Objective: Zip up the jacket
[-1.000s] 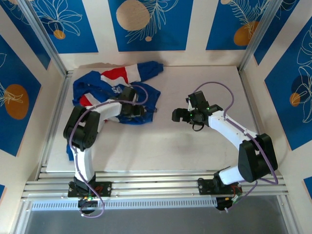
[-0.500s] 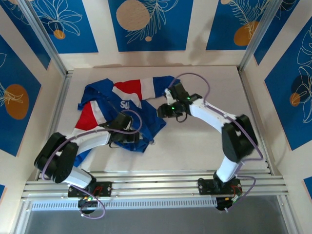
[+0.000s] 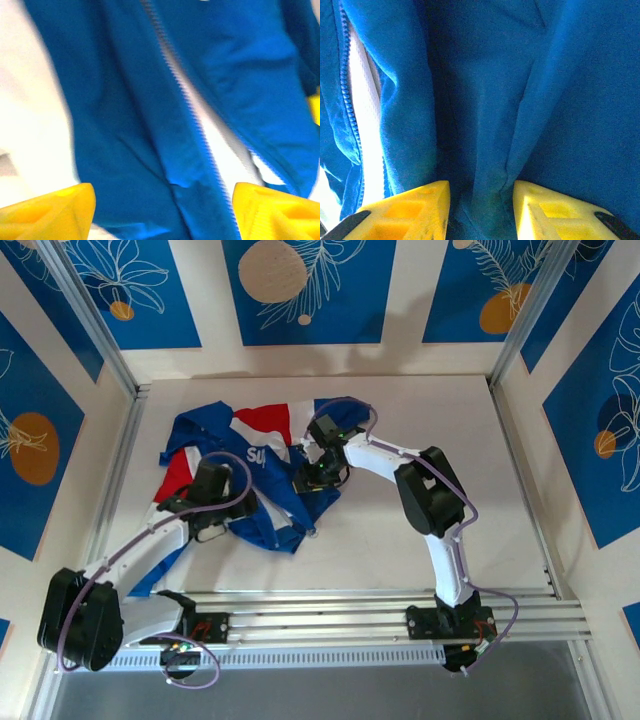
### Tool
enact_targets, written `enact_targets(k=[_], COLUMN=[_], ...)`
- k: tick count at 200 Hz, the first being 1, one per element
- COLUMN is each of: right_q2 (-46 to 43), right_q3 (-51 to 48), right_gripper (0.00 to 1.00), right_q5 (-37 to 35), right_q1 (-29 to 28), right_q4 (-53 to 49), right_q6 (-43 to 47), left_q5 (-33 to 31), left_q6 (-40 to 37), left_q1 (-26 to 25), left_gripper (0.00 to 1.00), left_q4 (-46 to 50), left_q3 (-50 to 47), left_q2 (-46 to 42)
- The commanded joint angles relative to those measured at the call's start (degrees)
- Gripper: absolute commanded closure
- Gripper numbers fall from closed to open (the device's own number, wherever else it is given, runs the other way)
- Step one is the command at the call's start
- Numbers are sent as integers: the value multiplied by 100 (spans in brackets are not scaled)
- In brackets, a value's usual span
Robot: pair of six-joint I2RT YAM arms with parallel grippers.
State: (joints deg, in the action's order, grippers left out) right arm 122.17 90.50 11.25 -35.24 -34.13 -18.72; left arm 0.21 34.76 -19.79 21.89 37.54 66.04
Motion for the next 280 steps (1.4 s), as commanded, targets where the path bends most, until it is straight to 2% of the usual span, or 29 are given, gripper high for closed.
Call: enact_targets(k=[1,47,72,78,121,179,227,280], right_q2=[44,-159,-345,-380,-751,-1421,-2103,-2436], right_q3=[-293,-1212,-1729,-1824,-2517,-3426,-4020,-4207], right_gripper=[61,63,62,65,66,67,67,66], right_q5=[387,642,813,881,1206,1472,1313,1275], right_q1=[-5,26,48,59,199,644,917,1116], right_q4=[-75,415,666,717,1059,1538,1463,1149], right_q6=[-174,-473,-655,-689,-937,-1195,-1169,-1019], left_q5=[418,614,899,924,1278,1183,1190,1162], left_q6=[-14,-313,-468,-490,-579,-623,-573,-444], left_q1=[456,625,625,625,560,-115,-763,-939], left_gripper=[33,38,43,44,46,46,46,46], left_q4=[-193,-502,-495,-468,-568,-342,-68,-206], left_q3=[-344,43,460,555,1212,2521,3613,3475], left_q2=[-1,1032,1763,1925,2912,3986,4844,4933])
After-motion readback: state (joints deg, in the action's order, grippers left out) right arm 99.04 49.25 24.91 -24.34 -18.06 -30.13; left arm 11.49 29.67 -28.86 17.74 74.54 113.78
